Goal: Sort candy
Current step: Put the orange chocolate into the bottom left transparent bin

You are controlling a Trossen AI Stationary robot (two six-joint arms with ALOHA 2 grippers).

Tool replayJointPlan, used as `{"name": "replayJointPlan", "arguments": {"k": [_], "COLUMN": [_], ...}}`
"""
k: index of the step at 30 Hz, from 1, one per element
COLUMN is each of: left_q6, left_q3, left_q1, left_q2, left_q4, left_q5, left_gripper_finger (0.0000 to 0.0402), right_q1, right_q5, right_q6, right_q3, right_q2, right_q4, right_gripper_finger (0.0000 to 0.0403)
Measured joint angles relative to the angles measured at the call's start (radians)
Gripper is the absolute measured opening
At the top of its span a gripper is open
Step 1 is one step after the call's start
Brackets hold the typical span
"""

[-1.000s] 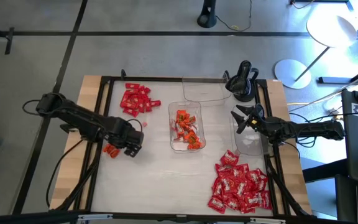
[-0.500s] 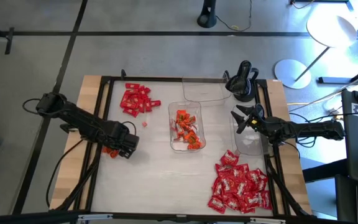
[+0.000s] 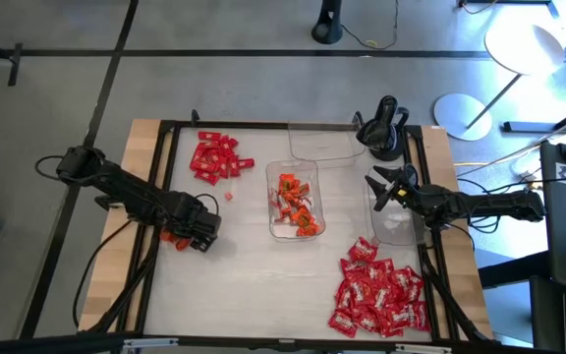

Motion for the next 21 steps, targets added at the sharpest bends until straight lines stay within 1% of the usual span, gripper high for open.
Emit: {"name": "replayJointPlan", "arguments": {"k": [3,9,12,16,21], "left_q6": [0.016,0.033,0.034,0.046,0.094], "left_q3": [-0.002,-0.001,0.002,0.040,0.139], "left_q1": [0.000,0.000,0.000,0.000,0.006], "left_q2": [0.000,0.000,0.001,0.004,0.004], "left_q4": [0.023,0.043,0.049,0.064,0.060], "left_q5": [0.000,0.002,0.001,-0.019,-0.020], "left_gripper_finger": [0.0228,0.0146,0.0115,0.0092,0.0086], "right_q1": [0.000,0.000,0.000,0.000,0.000], "right_q5": [0.000,0.000,0.000,0.000,0.000], "right_q6": [0.000,0.000,0.000,0.000,0.000], "right_q3": [0.000,0.000,0.000,0.000,0.000], "right_q2": [0.000,0.000,0.000,0.000,0.000], "right_q4": [0.000,0.000,0.000,0.000,0.000], "right_gripper_finger": [0.0230,0.0230,0.0230,0.0230,0.0230]}}
